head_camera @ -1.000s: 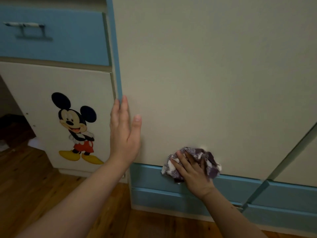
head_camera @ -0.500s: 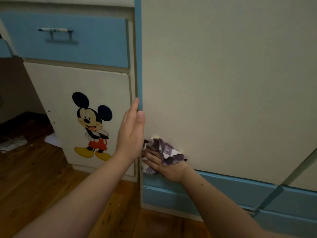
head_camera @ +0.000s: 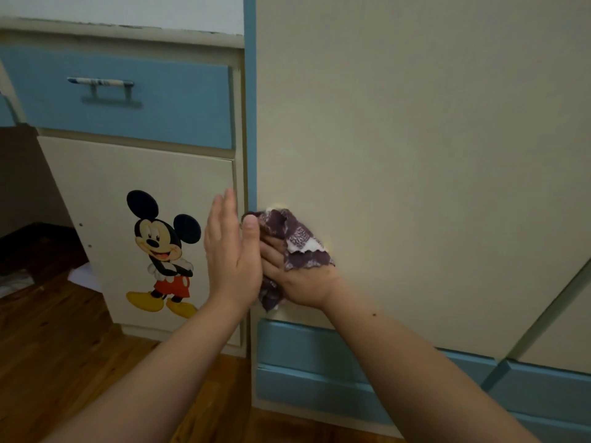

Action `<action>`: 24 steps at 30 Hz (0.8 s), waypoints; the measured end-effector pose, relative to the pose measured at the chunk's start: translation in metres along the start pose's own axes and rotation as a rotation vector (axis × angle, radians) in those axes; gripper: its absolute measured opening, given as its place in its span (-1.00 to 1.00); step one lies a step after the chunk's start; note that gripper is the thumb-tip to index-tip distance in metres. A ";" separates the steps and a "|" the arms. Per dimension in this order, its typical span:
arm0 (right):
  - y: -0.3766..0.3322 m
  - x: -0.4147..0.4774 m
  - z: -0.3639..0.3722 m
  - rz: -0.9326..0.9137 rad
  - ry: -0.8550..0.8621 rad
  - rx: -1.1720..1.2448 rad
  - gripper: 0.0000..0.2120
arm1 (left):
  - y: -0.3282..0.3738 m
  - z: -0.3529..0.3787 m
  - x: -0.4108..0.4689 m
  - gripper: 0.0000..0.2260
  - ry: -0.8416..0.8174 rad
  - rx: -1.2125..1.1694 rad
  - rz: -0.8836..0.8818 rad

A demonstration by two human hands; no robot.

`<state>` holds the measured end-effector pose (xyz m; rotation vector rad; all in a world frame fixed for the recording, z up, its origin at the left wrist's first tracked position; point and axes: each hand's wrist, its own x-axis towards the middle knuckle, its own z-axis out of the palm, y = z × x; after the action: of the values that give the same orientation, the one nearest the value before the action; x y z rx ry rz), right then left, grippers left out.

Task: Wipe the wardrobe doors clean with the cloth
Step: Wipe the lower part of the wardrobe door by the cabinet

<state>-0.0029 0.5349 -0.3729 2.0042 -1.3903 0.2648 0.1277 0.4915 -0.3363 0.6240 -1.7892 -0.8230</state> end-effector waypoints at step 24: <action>0.046 -0.220 -0.074 1.478 0.879 -0.043 -0.03 | 0.061 0.040 0.024 -0.41 0.083 -0.067 -0.023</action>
<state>-0.1189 0.7375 -0.4125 0.2782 -1.8432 1.4684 0.0794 0.5221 -0.2842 0.6269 -1.6757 -0.8568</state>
